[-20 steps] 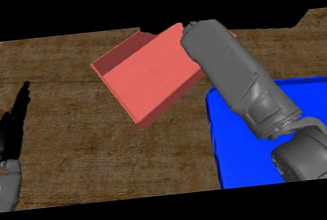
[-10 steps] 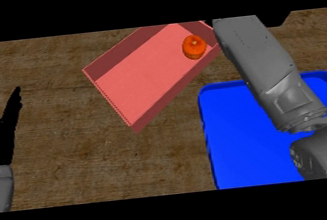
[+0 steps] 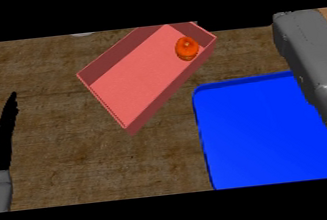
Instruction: Pick the squash from the tray and place it in the cardboard box
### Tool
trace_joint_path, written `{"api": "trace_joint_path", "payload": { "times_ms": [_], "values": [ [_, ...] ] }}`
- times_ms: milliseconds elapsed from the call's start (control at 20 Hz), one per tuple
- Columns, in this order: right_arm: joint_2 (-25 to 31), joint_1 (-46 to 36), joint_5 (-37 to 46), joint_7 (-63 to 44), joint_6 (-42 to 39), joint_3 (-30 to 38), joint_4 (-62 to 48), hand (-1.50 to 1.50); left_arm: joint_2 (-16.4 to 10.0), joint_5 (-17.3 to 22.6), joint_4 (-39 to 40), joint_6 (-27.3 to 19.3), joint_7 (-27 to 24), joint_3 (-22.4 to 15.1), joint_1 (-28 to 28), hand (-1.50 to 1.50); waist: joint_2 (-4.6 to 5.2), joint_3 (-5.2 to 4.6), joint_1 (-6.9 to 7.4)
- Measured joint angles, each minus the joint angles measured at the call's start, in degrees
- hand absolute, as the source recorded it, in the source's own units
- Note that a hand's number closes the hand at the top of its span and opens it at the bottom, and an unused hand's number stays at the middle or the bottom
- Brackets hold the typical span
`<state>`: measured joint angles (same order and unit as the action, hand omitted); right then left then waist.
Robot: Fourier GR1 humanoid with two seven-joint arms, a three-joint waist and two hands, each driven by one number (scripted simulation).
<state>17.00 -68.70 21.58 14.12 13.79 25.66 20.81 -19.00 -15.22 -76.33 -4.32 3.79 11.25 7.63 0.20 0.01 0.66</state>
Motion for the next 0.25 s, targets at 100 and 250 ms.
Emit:
{"api": "trace_joint_path", "payload": {
  "times_ms": [100,250],
  "values": [
    [1.61,2.07,-0.58,0.25,-2.4,-0.27,1.5,-1.5,-0.66,0.46,-0.62,0.56,0.0,0.75,-0.69,0.0,-0.13,0.0,-0.21],
    [4.63,5.18,-1.34,0.82,-7.59,-0.85,3.31,-1.5,-0.53,0.4,-0.38,0.63,-0.27,0.9,-1.0,0.0,-0.21,0.0,-0.5]
  ]
}}
